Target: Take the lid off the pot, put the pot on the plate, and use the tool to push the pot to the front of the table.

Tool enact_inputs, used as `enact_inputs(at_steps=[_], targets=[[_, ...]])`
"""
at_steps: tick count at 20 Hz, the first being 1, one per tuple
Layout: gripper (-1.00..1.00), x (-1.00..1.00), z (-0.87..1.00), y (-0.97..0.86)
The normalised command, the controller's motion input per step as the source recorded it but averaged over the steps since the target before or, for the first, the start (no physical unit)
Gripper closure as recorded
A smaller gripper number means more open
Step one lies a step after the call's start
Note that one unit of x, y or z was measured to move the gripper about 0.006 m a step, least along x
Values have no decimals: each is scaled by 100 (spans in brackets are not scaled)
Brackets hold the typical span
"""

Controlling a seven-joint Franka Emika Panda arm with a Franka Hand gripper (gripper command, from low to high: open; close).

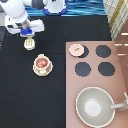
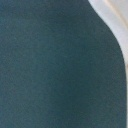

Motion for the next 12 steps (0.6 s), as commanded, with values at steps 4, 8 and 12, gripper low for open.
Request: enact_inputs(at_steps=[4,8,12], targets=[[100,-56,-49,76],[100,-76,-58,57],[100,-82,-62,32]])
